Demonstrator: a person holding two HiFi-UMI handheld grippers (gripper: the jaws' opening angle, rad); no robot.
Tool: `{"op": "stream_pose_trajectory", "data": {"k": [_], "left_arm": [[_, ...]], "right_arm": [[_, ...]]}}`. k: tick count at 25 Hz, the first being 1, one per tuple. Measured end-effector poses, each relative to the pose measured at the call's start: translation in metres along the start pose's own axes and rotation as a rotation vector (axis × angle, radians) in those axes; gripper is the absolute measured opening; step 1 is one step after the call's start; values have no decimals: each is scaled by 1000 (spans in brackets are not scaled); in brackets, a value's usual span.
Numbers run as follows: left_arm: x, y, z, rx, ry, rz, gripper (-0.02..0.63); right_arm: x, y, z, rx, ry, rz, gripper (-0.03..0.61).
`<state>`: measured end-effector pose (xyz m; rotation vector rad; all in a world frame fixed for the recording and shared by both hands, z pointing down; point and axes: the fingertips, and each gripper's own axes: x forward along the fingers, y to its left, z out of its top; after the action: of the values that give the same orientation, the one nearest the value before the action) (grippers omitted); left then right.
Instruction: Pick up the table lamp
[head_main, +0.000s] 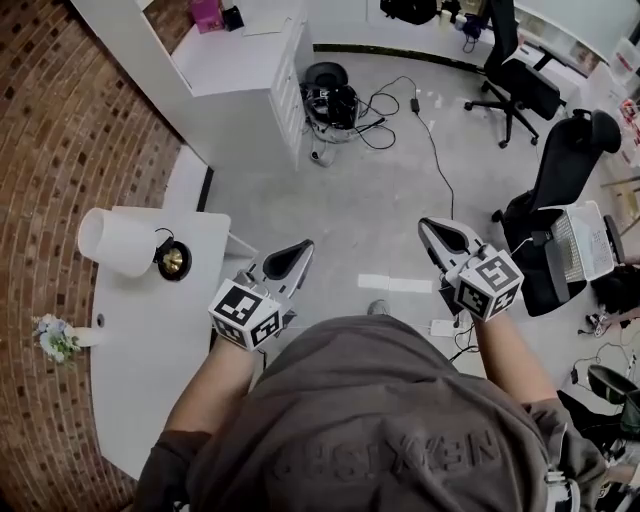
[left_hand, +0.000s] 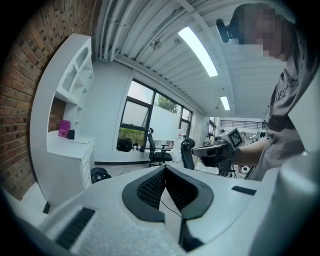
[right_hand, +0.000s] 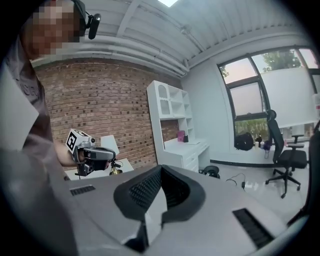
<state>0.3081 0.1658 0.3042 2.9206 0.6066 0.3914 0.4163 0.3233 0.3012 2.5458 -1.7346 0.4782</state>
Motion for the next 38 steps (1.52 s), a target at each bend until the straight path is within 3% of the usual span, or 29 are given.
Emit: {"op": "stream_pose_trajectory", "data": {"k": [7, 12, 19, 28, 29, 31, 32, 38], "left_arm": [[67, 12, 13, -4, -15, 51, 3], [75, 32, 10, -4, 0, -6, 3], [64, 53, 13, 17, 11, -108, 3], [59, 57, 12, 8, 3, -125, 3], [58, 56, 12, 9, 4, -125, 3], [56, 55, 10, 5, 1, -115, 3], [55, 56, 9, 3, -1, -109, 3], [36, 68, 3, -24, -21, -42, 3]], "right_arm": [[20, -65, -2, -44, 30, 45, -6], [39, -61, -14, -11, 38, 13, -6], [42, -45, -21, 26, 34, -113, -6], [42, -38, -20, 22, 37, -130, -5], [43, -36, -21, 20, 39, -118, 7], [48, -30, -22, 3, 58, -78, 167], [51, -27, -23, -12, 68, -59, 202], [76, -12, -18, -76, 100, 32, 222]]}}
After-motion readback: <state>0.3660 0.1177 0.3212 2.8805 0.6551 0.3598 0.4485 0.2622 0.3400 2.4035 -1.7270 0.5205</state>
